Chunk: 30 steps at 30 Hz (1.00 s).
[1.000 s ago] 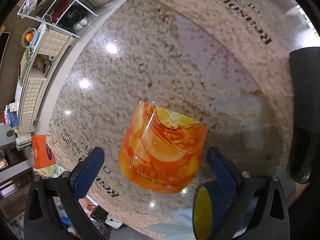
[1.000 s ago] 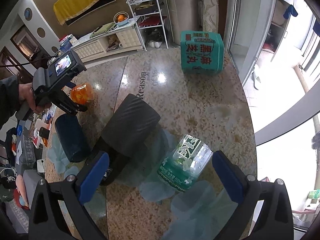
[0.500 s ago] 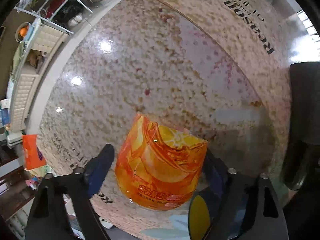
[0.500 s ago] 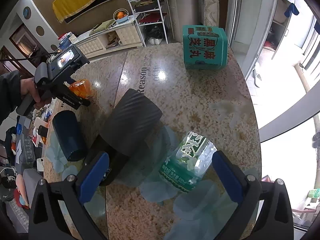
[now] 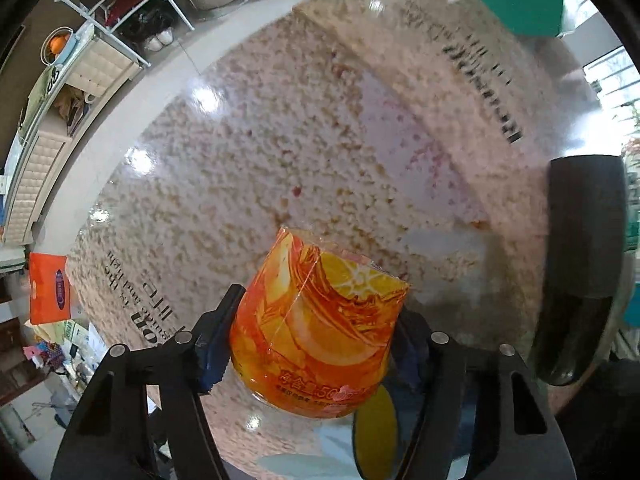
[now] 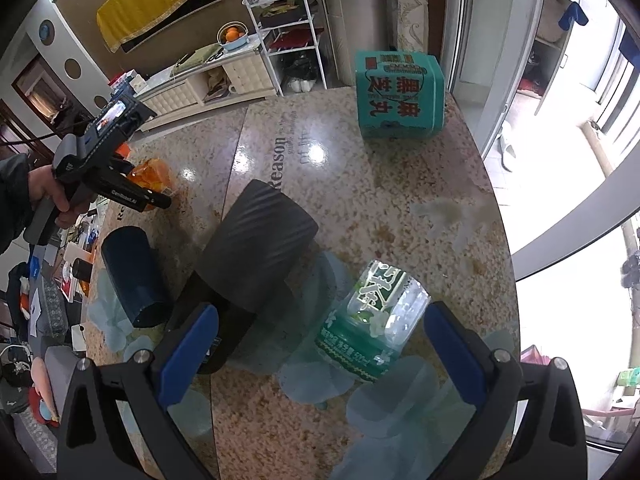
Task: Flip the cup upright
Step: 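Close the left gripper around the orange cup's body, then lift the orange cup with the left gripper and set it down upright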
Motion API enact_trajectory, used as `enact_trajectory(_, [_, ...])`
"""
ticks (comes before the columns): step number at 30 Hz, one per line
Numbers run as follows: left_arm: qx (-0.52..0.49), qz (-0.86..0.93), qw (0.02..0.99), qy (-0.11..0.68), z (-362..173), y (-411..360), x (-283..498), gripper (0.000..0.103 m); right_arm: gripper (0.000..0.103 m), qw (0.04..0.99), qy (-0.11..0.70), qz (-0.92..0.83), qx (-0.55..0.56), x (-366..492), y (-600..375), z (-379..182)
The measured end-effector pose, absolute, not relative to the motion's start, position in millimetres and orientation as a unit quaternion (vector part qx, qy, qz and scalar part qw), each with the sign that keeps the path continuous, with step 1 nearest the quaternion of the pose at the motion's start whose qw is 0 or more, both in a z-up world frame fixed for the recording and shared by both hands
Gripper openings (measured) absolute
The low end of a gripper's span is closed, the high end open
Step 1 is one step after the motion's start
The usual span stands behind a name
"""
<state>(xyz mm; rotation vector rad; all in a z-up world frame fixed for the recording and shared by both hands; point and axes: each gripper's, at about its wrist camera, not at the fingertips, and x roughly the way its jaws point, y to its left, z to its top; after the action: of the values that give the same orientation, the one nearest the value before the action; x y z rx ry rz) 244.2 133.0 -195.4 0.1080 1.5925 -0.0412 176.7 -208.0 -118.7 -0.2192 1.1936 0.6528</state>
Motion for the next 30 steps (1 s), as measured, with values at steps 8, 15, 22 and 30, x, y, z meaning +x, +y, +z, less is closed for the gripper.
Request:
enact_trajectory(8, [0.034,-0.024,0.758,0.65,-116.3,115.4,208.9,0.071,0.103,0.782,0.534,0.302,-0.111,157.8,-198.4,-102.7])
enact_trajectory(15, [-0.015,0.005,0.803,0.596,-47.9,96.0,146.7,0.071,0.103,0.799,0.528,0.27,-0.101,130.9,-202.6,-87.8])
enact_trajectory(22, [-0.054,0.02,0.811,0.582,-42.0,86.8,76.7,0.071,0.103,0.809,0.527,0.242,-0.097,85.7,-200.8,-78.9])
enact_trajectory(30, [-0.118,-0.009,0.8,0.588,-67.7,46.0,-0.4,0.071,0.103,0.812,0.533,0.215,-0.101,37.4,-201.4,-81.1])
